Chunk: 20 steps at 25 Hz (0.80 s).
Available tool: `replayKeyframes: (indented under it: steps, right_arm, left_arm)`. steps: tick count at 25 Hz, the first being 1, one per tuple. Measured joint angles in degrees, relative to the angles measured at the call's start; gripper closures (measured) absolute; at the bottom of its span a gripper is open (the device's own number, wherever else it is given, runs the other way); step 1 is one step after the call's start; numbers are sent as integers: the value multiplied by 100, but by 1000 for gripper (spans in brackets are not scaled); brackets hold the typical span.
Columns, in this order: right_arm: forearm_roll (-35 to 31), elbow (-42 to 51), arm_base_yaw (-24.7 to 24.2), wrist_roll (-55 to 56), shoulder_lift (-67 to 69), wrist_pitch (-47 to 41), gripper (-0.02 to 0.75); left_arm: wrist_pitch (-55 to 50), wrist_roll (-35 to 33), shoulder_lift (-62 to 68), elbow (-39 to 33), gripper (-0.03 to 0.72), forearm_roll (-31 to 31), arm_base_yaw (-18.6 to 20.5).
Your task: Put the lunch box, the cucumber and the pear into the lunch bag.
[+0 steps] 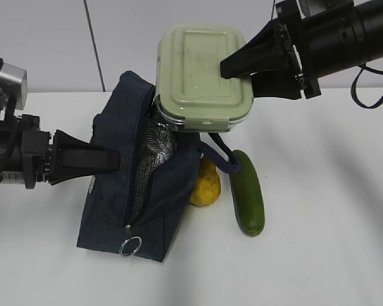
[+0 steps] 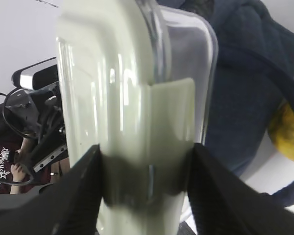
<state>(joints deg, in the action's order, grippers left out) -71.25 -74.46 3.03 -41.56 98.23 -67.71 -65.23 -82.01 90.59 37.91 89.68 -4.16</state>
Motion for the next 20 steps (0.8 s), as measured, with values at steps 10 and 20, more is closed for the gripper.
replayKeyframes:
  steps: [10,20]
  right_arm:
    - [130,0,387,29,72,-12,348]
    - [846,0,435,409,324,-23,348]
  left_arm:
    - [0,0,0,0,686,0,-6]
    - [11,-25,0,0,686,-16,-11]
